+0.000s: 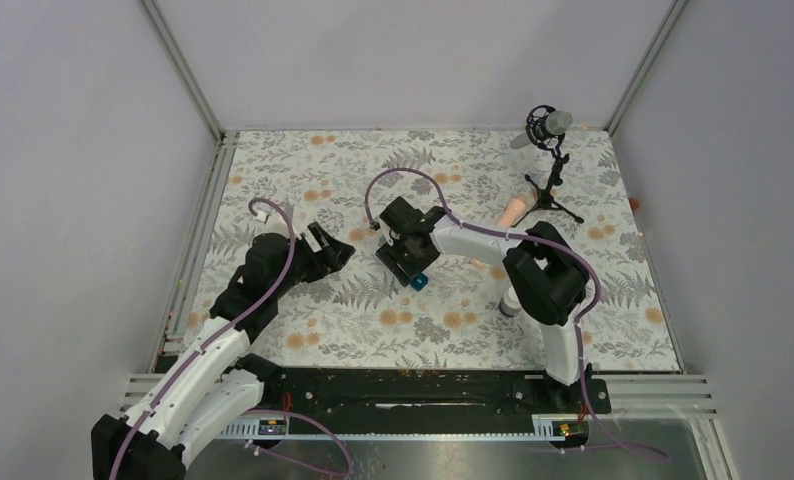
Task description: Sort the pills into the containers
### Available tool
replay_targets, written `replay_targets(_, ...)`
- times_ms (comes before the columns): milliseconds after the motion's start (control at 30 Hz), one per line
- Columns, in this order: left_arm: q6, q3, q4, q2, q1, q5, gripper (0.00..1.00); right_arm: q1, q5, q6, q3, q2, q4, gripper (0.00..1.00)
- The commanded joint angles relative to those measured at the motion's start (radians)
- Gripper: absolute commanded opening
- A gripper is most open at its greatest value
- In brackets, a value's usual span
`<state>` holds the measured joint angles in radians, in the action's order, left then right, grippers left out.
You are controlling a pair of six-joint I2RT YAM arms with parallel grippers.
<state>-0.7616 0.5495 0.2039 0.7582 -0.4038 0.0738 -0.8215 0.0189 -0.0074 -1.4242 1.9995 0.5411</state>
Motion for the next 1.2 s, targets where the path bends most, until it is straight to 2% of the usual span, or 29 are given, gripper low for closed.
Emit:
replay_targets(0, -0.013, -0.016, -0.005, -0.018, -0.003, -0.025, 0.79, -0.024, -0.013, -0.013, -0.045, 0.025, -0.002, 0.67)
replay_targets(200, -0.013, -0.023, -0.001, -0.018, -0.003, -0.025, 0.79, -0.027, -0.082, 0.036, -0.037, 0.026, -0.031, 0.58)
replay_targets(300, -0.012, -0.024, -0.003, -0.013, -0.003, -0.018, 0.80, -0.028, -0.090, 0.074, -0.027, 0.018, -0.055, 0.50)
replay_targets(433, 0.016, -0.023, -0.033, 0.006, -0.003, 0.053, 0.81, -0.027, -0.086, 0.127, -0.021, -0.001, -0.074, 0.42)
replay_targets(600, 0.034, -0.031, -0.079, 0.034, -0.007, 0.158, 0.81, -0.025, -0.074, 0.224, -0.024, -0.050, -0.074, 0.41)
replay_targets(733, 0.023, -0.057, -0.152, 0.041, -0.022, 0.210, 0.79, -0.024, -0.070, 0.371, -0.020, -0.115, -0.069, 0.41)
replay_targets(933, -0.033, -0.107, -0.278, 0.080, -0.063, 0.240, 0.72, -0.022, 0.029, 0.647, 0.031, -0.194, -0.135, 0.41)
replay_targets(1167, -0.094, -0.139, -0.432, 0.168, -0.122, 0.245, 0.73, -0.023, 0.068, 0.758, 0.088, -0.276, -0.189, 0.41)
